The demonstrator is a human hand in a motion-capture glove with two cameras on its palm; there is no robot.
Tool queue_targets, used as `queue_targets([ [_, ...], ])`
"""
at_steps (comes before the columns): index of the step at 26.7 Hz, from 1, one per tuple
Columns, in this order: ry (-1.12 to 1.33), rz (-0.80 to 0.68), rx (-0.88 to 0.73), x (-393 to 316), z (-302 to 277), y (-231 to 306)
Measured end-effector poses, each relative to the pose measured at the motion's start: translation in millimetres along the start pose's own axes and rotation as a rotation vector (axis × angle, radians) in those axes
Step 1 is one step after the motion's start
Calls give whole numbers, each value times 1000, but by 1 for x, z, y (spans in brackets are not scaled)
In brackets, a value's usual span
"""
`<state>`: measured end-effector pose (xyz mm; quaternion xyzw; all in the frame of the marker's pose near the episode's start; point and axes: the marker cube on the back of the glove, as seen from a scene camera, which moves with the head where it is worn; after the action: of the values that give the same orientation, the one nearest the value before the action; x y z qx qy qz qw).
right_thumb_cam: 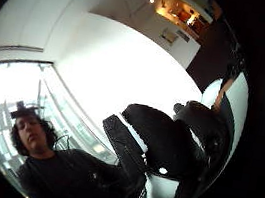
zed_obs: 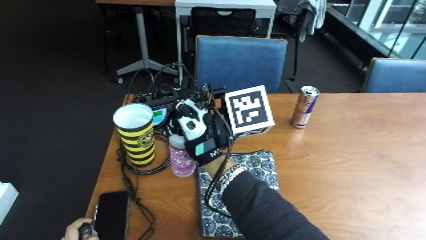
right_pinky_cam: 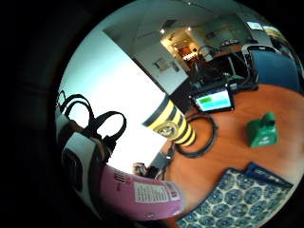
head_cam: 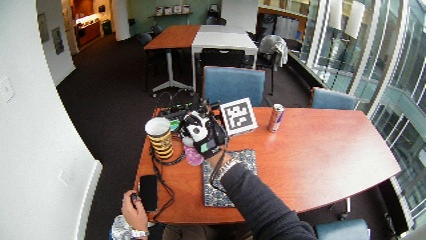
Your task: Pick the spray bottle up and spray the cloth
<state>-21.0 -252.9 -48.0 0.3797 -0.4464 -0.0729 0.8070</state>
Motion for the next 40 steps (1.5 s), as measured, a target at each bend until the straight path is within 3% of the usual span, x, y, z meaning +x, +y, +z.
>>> queue_targets([
  [7,-21,5,82,22,14,21],
  [18,-8,-50,67,32,28,35],
  [24,15,20,51,27,33,33],
  [35,-7,-37,63,16,35,20],
  [40,-14,18,37,32,35,32],
])
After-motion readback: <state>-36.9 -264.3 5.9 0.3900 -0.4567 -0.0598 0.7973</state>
